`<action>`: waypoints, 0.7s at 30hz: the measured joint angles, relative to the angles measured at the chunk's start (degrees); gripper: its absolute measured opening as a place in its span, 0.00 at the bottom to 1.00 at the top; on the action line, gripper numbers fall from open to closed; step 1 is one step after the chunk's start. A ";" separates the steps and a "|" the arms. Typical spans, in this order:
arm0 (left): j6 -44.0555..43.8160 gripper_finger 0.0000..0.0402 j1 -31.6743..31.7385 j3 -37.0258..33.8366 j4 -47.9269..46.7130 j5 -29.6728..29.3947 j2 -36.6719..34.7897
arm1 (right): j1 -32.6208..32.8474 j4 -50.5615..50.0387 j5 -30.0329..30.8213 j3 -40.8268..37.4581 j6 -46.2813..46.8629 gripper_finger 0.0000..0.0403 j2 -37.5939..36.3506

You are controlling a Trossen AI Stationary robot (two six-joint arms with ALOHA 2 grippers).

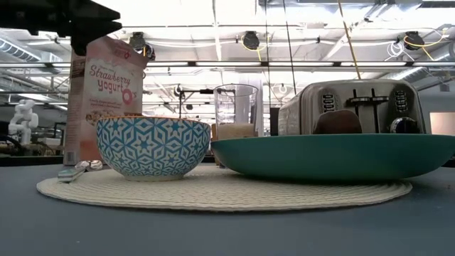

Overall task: Arrange a breakfast setting
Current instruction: Return to Home Position

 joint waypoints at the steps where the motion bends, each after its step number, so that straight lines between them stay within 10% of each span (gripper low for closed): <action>1: 0.14 0.34 0.29 0.00 -1.36 -0.05 -1.47 | 0.00 -0.69 0.00 0.00 0.01 0.24 -1.10; 21: -0.59 0.34 2.53 0.00 -26.17 -0.60 -17.11 | 0.00 -14.92 0.02 0.00 -5.67 0.00 -16.66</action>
